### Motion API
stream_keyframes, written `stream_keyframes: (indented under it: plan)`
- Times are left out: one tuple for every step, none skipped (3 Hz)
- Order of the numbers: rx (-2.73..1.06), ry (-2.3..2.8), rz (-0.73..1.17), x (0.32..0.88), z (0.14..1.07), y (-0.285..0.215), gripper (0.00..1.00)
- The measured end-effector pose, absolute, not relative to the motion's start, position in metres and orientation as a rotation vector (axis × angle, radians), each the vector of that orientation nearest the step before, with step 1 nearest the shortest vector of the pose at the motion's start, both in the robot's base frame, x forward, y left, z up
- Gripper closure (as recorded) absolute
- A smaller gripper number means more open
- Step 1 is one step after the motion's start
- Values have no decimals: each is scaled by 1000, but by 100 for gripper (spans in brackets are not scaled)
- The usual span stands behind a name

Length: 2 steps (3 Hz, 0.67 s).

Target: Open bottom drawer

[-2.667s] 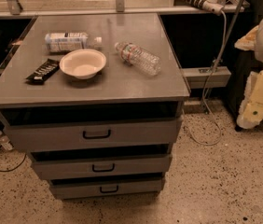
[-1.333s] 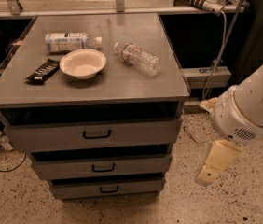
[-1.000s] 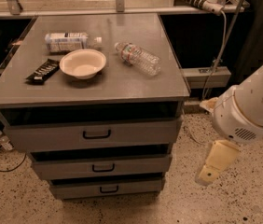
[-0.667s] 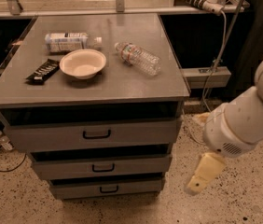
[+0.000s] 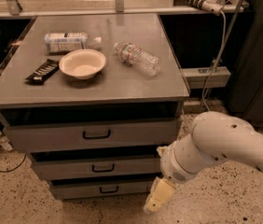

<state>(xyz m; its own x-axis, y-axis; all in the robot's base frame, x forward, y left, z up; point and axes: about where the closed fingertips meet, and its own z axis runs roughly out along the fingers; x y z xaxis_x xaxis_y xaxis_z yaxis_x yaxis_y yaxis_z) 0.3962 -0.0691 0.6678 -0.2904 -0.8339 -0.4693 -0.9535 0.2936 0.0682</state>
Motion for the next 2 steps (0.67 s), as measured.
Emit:
stream_keyframes:
  plan:
    - [-1614, 2224, 483, 396, 668, -69, 0]
    - [-1605, 2231, 499, 392, 658, -65, 0]
